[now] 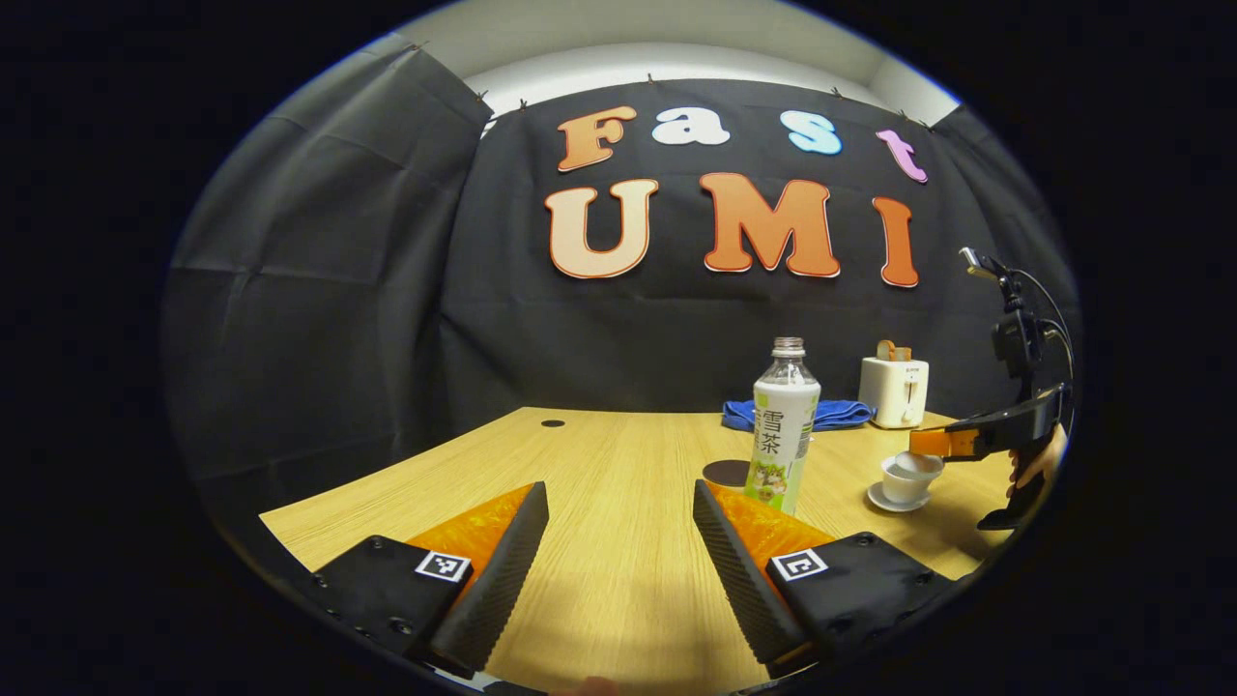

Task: Open the teacup lid with one hand, grasp the water bottle and pour water into the teacup with the other hand; after pouring, place the water bottle on the coaster and then close the teacup lid.

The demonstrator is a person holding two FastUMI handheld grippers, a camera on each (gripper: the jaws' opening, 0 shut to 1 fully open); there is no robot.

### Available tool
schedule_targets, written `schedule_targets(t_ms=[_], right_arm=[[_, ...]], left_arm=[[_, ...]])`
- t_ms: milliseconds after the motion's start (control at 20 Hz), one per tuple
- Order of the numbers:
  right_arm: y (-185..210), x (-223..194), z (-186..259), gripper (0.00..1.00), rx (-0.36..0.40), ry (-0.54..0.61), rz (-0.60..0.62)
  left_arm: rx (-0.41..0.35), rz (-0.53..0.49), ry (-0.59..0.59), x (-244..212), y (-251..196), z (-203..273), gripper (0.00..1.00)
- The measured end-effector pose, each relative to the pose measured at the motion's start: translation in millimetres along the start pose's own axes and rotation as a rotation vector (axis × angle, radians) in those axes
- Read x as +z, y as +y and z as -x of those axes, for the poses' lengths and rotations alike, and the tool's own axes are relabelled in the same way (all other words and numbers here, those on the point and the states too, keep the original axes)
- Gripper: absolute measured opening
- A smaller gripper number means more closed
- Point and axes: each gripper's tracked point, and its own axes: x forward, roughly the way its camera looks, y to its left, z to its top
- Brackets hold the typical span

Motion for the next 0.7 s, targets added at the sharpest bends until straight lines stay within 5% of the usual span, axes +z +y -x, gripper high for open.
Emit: schedule_targets(t_ms=[700], right_arm=[[-111.6, -17.3, 46.7, 0.16, -0.164, 0.002, -0.059]], left_arm=[[-0.215, 0.055, 0.039, -9.1, -111.5, -33.5, 0.97]])
